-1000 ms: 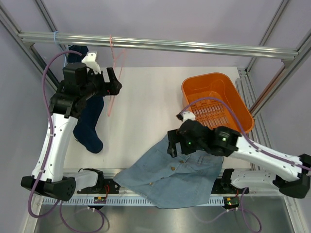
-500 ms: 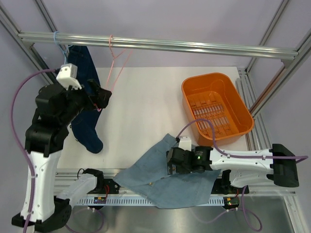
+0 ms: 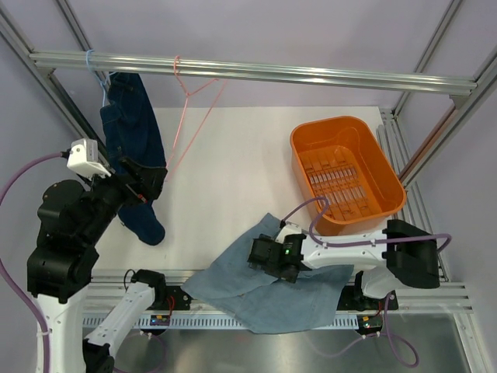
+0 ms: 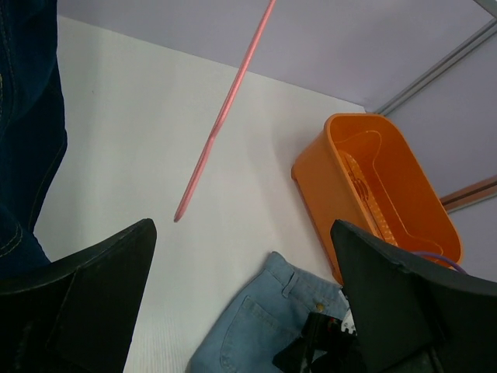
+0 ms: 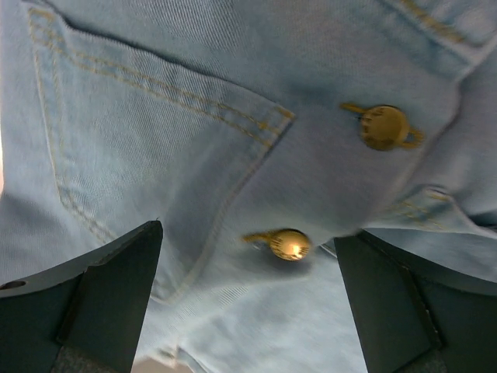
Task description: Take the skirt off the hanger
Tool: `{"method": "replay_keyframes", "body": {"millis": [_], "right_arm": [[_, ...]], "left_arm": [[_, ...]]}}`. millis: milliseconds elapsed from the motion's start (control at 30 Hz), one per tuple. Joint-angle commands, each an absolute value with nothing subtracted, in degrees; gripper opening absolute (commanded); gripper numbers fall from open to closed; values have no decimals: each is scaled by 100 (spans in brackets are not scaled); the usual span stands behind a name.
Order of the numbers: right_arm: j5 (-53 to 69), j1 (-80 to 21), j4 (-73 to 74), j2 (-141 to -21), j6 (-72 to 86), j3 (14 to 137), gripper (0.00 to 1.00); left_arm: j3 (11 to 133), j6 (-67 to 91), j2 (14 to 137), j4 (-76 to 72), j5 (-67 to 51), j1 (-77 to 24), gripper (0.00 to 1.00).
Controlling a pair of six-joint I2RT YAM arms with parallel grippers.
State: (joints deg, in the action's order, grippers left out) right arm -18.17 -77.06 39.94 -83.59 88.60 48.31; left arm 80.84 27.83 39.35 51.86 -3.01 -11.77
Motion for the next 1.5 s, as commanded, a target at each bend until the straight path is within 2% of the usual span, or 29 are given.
{"method": "replay_keyframes", "body": {"millis": [0,67,167,200,267,333,500,667,833,1000,1100,1367,1467], "right_arm": [[-2153,-7761,3622,-8735,9703,5107,100],[-2276,-7761,3490,-8937,9765,5089,97],[-2513,-7769,3770,-9140,9756,5194,78],[-2575,-7761,3797,-9149,9669,5186,48],[-2593,-7769,3806,-9141,9563,5177,21],[-2715,-7761,3840,-9080,9074,5377,0],[-3049,-7805,3736,-8755,7027,6379,0],[-3015,-7665,2663,-7656,4108,7600,0],[-3137,-6576,3883,-7305,3009,9637,0],[-4514,-5978,4727,-7093,2287,10730,0],[-4711,-5407,4861,-6812,2005,10671,0],[-4896,-3668,4184,-5775,1381,9098,0],[-4484,-3262,4008,-5608,1371,8518,0]], "left_arm": [[8033,2971,3639,5168,-255,-1151,99],[7998,2971,3437,5194,-272,-1151,99],[8024,2927,3349,5352,-290,-1143,99],[8068,2892,3340,5440,-281,-1151,99],[8086,2874,3322,5484,-307,-1151,99],[8025,2892,3279,5484,-334,-1143,99],[7787,2988,3068,5423,-334,-1151,99],[7743,2997,2918,5432,-317,-1151,99],[7743,3032,2760,5484,-299,-1151,99],[7787,3059,2725,5519,-474,-1143,99],[7831,3085,2716,5528,-492,-1151,99],[7770,3059,2663,5537,-624,-1143,99],[7761,3041,2628,5563,-642,-1151,99]]}}
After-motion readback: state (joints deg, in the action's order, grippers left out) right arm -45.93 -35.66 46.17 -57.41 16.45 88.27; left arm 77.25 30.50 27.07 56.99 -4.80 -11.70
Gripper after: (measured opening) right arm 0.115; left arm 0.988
